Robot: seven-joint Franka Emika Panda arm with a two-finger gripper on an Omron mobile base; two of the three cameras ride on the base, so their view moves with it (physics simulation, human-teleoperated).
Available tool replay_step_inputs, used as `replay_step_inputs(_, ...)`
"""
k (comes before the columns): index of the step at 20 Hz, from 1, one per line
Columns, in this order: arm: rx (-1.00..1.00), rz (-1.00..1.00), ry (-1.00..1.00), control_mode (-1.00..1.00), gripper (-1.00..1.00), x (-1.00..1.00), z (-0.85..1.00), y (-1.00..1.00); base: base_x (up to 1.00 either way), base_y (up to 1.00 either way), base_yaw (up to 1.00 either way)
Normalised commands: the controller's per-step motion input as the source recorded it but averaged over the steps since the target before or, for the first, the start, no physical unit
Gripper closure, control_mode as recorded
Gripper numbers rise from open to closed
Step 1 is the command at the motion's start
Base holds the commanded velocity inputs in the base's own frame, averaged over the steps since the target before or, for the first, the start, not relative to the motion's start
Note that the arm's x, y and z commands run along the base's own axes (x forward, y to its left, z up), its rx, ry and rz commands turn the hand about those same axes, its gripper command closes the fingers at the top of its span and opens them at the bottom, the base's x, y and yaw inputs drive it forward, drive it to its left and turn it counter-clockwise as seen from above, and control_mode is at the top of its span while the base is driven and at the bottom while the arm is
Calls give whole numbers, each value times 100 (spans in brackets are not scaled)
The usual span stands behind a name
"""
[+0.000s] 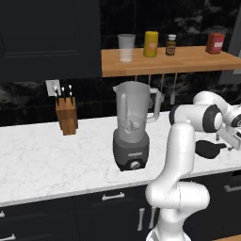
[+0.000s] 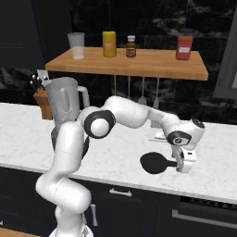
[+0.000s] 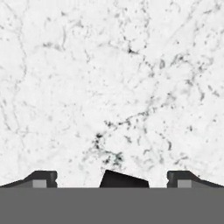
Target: Close the lid blender by securely placing the lid on top.
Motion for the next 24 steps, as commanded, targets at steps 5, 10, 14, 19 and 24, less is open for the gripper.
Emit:
replay_step_inputs(5,0,-2,0,-100,-100,0,-36,23,0,0,0)
replay_step_inputs(10,-3,-4,0,-100,-100,0,-27,59,0,0,0)
replay_step_inputs(14,-11,-4,0,-100,-100,0,-27,88,0,0,0)
replay_step_inputs(19,-8,-3,0,-100,100,0,-28,62,0,0,0)
replay_step_inputs(24,-1,-2,2,-100,100,-17,9,15,0,0,0)
